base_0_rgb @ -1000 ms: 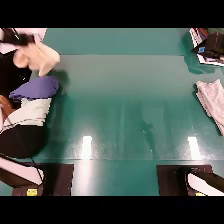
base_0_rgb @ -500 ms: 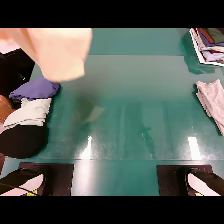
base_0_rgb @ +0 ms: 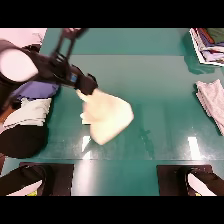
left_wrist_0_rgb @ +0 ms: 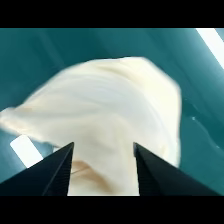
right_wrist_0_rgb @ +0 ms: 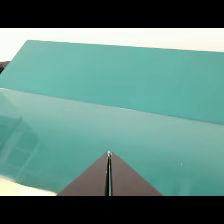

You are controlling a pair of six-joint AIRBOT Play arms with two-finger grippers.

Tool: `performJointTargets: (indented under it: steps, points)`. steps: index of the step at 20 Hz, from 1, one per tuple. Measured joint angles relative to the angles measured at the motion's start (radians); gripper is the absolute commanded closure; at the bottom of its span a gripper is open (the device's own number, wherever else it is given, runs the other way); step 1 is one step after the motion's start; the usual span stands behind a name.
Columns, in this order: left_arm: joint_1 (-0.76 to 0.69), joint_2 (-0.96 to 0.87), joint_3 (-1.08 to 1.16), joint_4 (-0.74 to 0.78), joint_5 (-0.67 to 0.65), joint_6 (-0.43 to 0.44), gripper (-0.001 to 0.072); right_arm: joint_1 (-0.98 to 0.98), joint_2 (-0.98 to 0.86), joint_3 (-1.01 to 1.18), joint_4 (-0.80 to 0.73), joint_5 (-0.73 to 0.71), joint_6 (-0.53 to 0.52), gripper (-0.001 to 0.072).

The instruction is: Fold the shirts.

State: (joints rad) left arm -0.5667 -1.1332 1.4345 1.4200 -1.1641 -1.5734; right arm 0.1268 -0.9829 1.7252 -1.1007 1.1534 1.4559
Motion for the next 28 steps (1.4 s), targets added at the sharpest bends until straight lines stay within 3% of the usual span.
performJointTargets:
  steps: [5,9,14,18,20,22,25,28]
  points:
    - [0.152,0.001,-0.112,0.024,0.067,0.007,0.025,0.0,0.014,0.0,0.0,0.01,0.0,0.0696]
    - [0.291,-0.053,-0.267,-0.082,0.151,0.008,0.025,0.0,0.008,0.0,0.002,0.033,0.0,0.0696]
    - [0.35,-0.227,-0.359,-0.193,0.266,0.015,0.025,0.0,0.003,0.0,0.007,0.055,0.0,0.0697]
    - [0.359,-0.338,-0.373,-0.355,0.351,0.098,0.0253,0.0,0.001,0.0,0.008,0.061,0.0,0.0697]
    - [0.361,-0.363,-0.376,-0.418,0.384,0.131,0.0503,0.0,0.001,0.0,0.008,0.061,0.0,0.0696]
    - [0.361,-0.377,-0.377,-0.463,0.416,0.151,0.068,0.0,0.0,0.0,0.008,0.063,0.0,0.0696]
    - [0.367,-0.385,-0.367,-0.492,0.447,0.165,0.0683,0.0,-0.007,0.0,0.007,0.108,0.004,0.0696]
    - [0.392,-0.363,-0.309,-0.465,0.436,0.171,0.0683,0.0,-0.043,-0.024,-0.031,0.247,0.051,0.0697]
